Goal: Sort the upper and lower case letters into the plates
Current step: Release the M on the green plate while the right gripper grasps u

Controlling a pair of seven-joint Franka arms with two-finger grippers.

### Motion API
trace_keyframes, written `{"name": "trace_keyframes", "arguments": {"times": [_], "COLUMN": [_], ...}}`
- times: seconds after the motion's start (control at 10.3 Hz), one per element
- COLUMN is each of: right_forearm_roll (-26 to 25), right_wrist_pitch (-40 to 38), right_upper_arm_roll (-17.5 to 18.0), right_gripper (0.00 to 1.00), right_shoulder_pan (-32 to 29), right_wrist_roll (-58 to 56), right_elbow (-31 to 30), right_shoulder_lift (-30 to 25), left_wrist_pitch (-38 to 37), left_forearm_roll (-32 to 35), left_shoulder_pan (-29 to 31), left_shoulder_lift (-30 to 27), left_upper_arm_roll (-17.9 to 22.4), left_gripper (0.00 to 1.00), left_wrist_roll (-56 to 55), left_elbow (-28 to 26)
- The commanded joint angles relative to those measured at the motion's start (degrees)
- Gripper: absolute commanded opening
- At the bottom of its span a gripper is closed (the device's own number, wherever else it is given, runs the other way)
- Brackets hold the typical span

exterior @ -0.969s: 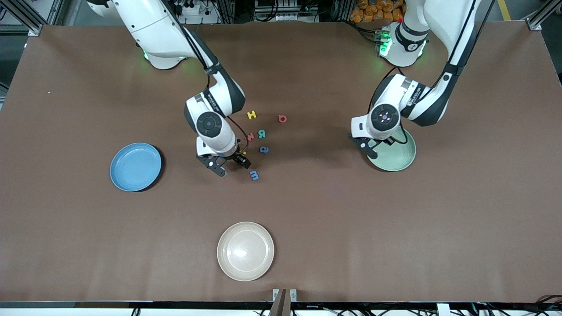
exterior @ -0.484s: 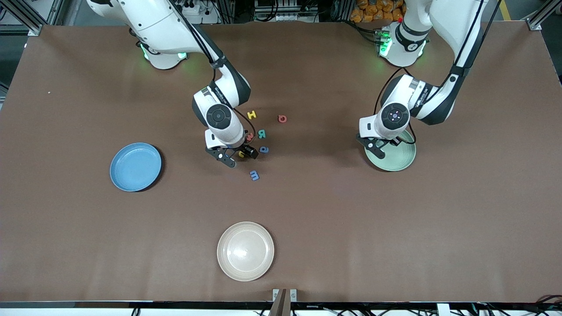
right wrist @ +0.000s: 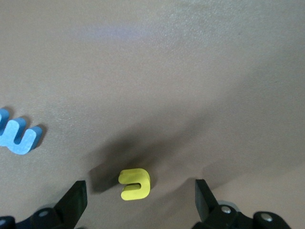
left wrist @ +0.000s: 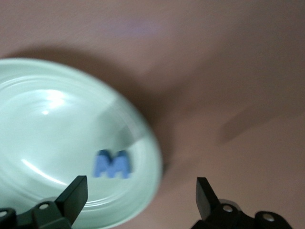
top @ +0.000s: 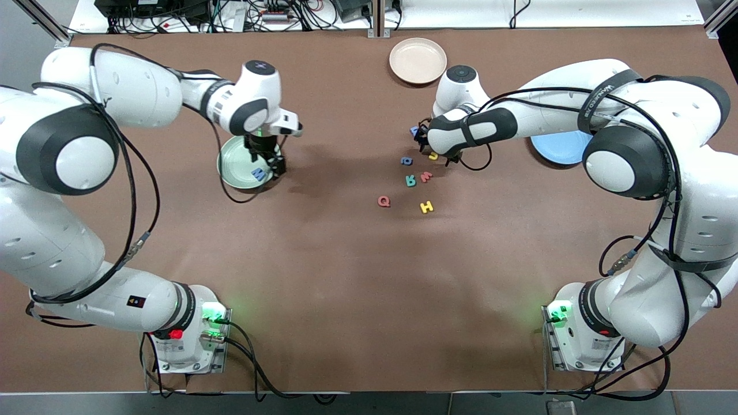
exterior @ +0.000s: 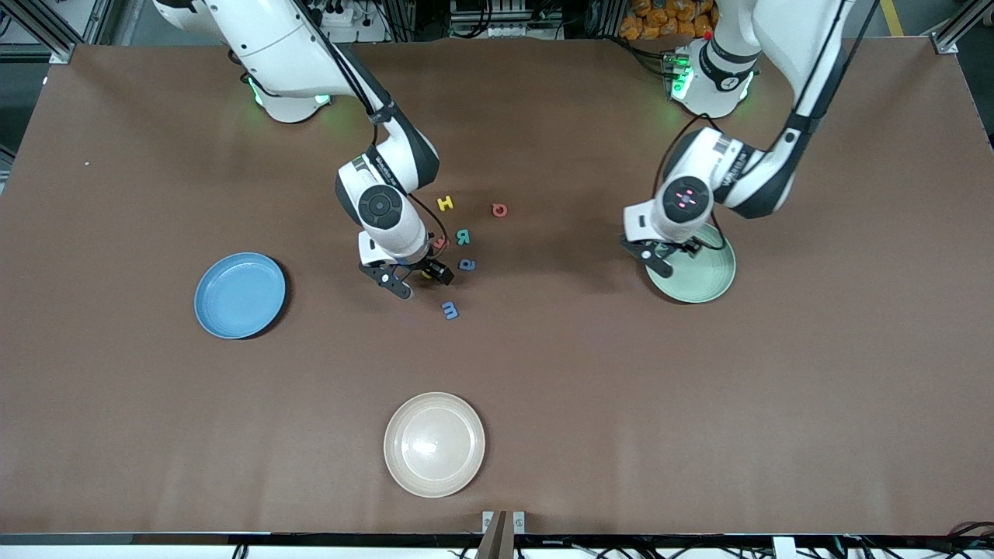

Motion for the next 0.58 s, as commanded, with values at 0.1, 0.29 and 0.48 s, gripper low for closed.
{"name": "trace_keyframes", "arguments": {"times": [0.1,0.29,0.48], "right_forearm_roll": [-1.1,-1.1,-1.9], "right_wrist_pitch": [0.6,0.8,0.8], "right_upper_arm_roll": [0.8,0.9,1.4], "right_gripper": [0.64,0.15,0.07], "right_shoulder_pan": [-1.0,-1.0,-1.0], "right_wrist_roll": [0.7,0.7,0.6], "right_elbow": [-1.9,-1.8,-1.8], "right_shoulder_lift": [-1.6,-1.7,-1.8], "left_wrist_pitch": [-1.7,-1.7,-1.7], "left_forearm_roll": [-0.7,-4.1,-7.3], "left_shoulder_pan": [-0.8,-1.9,-6.8], "left_shoulder_lift": [-0.1,1.3,4.0], "left_upper_arm_roll": [-7.9,-9.0,-9.5], "left_gripper": [1.00,1.00,1.00], "left_wrist_roll": [-8.9,-15.3,-27.8], "left_elbow": [3.0,5.4,9.2]}}
